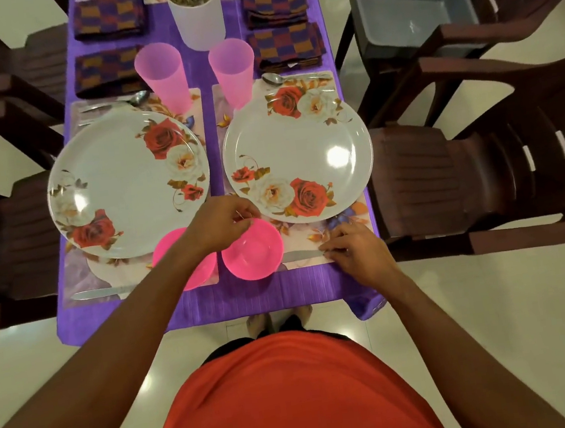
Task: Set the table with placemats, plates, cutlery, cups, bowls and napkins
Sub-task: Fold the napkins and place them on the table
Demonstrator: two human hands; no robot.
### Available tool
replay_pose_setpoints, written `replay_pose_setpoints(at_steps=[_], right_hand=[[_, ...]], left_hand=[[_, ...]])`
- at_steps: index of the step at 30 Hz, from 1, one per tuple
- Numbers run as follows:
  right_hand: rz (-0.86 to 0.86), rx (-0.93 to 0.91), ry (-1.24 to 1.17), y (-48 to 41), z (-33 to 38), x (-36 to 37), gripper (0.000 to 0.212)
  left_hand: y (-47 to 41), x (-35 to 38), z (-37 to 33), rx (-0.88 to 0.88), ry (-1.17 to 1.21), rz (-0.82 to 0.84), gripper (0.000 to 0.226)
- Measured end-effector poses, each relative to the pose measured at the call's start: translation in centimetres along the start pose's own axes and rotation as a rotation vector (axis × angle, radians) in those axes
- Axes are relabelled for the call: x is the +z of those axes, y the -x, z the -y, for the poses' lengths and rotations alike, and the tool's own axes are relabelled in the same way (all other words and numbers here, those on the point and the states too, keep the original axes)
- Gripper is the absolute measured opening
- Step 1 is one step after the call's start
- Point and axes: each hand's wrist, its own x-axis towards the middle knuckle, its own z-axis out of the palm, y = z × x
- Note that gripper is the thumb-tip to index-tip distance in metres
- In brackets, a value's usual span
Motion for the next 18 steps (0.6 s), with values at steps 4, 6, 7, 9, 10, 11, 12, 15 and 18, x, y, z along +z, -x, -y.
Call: replay_pose_setpoints(at_steps=[4,6,7,9,10,11,12,15,18], right_hand=[[-0.031,0.064,-0.044,-0.09,-0.64,-0.49,0.018],[-0.026,0.091,-0.059,-0.07,-0.75,-0.53,0.018],[-0.025,0.101,-0.066,-0.07,-0.73,-0.53,0.018],[-0.029,0.113,-0.074,-0.08,-0.57,-0.57,0.019],[-0.033,0.114,-0.075,-0.06,-0.48,-0.57,0.019],[-0.037,0.116,-0.075,-0.01,-0.4,-0.57,0.018],[-0.04,0.121,-0.075,0.05,-0.33,-0.55,0.018],[-0.044,0.133,-0.078,0.12,-0.34,-0.45,0.018],[-0.05,0.145,-0.082,0.09,-0.24,-0.42,0.018]], left_hand=[[-0.13,0.14,0.19,0.022,0.008,-0.017,0.02],[-0.17,0.22,0.25,0.032,0.018,-0.027,0.018],[-0.16,0.26,0.28,0.037,0.021,-0.031,0.018],[-0.12,0.3,0.3,0.041,0.024,-0.037,0.017],[-0.12,0.32,0.32,0.04,0.026,-0.042,0.017],[-0.11,0.35,0.31,0.041,0.028,-0.046,0.016],[-0.12,0.38,0.3,0.042,0.029,-0.049,0.016],[-0.14,0.43,0.26,0.045,0.032,-0.063,0.016],[-0.15,0.31,0.24,0.06,0.033,-0.078,0.016]])
